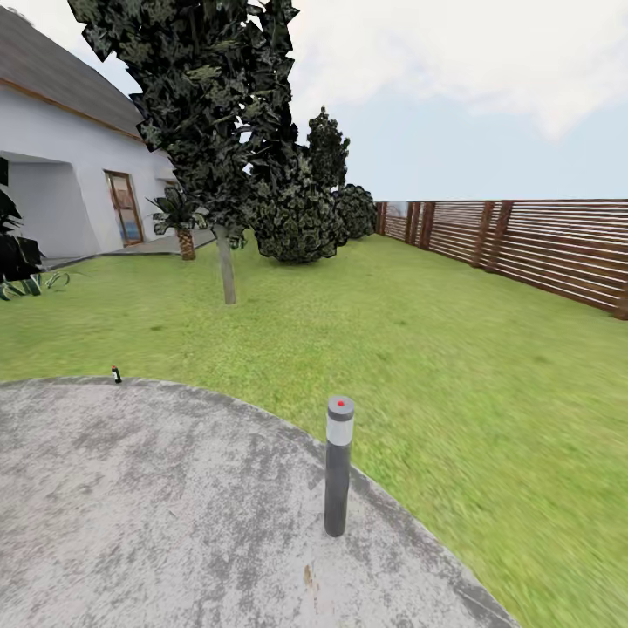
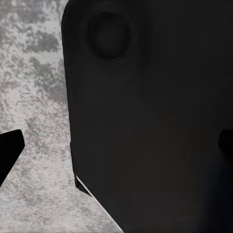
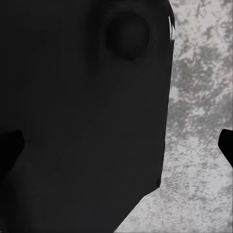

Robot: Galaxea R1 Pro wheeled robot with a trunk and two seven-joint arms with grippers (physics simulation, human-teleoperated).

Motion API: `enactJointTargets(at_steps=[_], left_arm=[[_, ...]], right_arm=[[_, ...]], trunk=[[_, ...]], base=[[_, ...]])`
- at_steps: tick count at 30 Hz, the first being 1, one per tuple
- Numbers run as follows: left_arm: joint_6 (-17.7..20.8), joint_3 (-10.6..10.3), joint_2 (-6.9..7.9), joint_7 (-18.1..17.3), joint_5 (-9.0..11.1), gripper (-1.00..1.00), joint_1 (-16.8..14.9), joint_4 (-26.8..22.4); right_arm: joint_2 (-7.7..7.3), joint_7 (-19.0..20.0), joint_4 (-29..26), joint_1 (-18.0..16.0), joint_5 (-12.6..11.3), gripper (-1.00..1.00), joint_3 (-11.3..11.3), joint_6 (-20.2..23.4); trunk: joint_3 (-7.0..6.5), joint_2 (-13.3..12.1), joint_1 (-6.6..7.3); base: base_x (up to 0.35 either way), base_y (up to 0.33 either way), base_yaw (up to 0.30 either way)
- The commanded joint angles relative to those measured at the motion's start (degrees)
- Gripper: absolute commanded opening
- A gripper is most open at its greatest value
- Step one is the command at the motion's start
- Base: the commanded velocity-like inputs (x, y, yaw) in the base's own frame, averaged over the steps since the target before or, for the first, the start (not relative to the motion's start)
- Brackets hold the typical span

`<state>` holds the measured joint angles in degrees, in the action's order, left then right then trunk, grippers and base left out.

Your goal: In the garden, pick up the pesticide atomizer on the floor and spray pesticide onto both trees until each tree trunk is fully covered.

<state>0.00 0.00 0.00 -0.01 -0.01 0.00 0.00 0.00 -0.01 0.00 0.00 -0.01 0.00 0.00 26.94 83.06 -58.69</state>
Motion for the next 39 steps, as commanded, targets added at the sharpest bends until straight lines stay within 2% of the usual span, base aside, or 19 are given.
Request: enactJointTargets(at_steps=[1,10,15,22,27,28,29,30,33,35,37,39], left_arm=[[0.0,0.1,-0.09,-0.3,-0.1,1.0,0.0,0.3],[-0.1,0.2,0.0,0.1,0.2,1.0,0.1,-0.1],[-0.5,0.5,0.03,0.1,0.4,1.0,0.0,-0.6],[-2.7,0.7,1.94,0.8,0.5,1.0,-0.4,-2.8],[-4.3,0.6,3.37,0.8,0.5,1.0,-1.9,-4.5],[-15.9,0.7,3.41,0.8,0.5,1.0,-4.9,-12.5],[-16.0,0.7,3.44,0.8,0.5,1.0,-5.5,-13.2],[-16.0,0.7,3.52,0.8,0.5,1.0,-7.3,-15.6],[-16.1,0.7,3.73,0.8,0.5,1.0,-8.7,-17.3],[-16.1,0.7,3.8,0.8,0.5,1.0,-9.4,-17.7],[-16.1,0.7,3.79,0.8,0.5,1.0,-10.2,-18.0],[-16.1,0.7,3.83,0.8,0.5,1.0,-10.7,-18.0]], right_arm=[[0.34,0.2,-0.3,0.3,-0.1,1.0,-0.1,0.1],[3.23,-0.1,-1.4,0.1,0.0,1.0,0.1,0.1],[3.2,-0.2,-1.5,0.0,0.0,1.0,0.0,-0.4],[1.21,-0.3,-1.7,0.1,0.0,1.0,-0.3,-2.6],[-0.4,-0.3,-3.2,0.1,0.0,1.0,-0.3,-4.2],[-4.18,-0.3,-10.0,0.0,0.0,1.0,-0.3,-10.1],[-4.45,-0.3,-11.9,0.0,0.0,1.0,-0.3,-10.1],[-5.09,-0.3,-18.5,-0.1,0.0,1.0,-0.3,-10.4],[-5.35,-0.3,-24.0,-0.1,0.0,1.0,-0.3,-11.9],[-5.4,-0.3,-26.2,-0.2,0.0,1.0,-0.3,-13.9],[-5.35,-0.3,-28.2,-0.5,-0.1,1.0,-0.3,-18.1],[-5.13,-0.3,-29.0,-2.2,-0.3,1.0,-0.3,-22.4]], trunk=[[-0.01,0.0,-0.04],[-0.01,0.0,-0.04],[-0.01,0.0,-0.04],[-0.01,0.0,-0.04],[-0.01,0.0,-0.04],[-0.01,0.0,-0.04],[-0.01,0.0,-0.04],[-0.01,0.0,-0.04],[-0.01,0.0,-0.04],[-0.01,0.0,-0.04],[-0.01,0.0,-0.04],[-0.01,0.0,-0.04]], base=[[0.0,0.0,0.0],[0.0,0.0,0.0],[0.0,0.0,0.0],[0.0,0.0,0.0],[0.0,0.0,0.0],[0.0,0.0,0.0],[0.0,0.0,0.0],[0.0,0.0,0.0],[0.0,0.0,0.0],[0.0,0.0,0.0],[0.0,0.0,0.0],[0.0,0.0,0.0]])
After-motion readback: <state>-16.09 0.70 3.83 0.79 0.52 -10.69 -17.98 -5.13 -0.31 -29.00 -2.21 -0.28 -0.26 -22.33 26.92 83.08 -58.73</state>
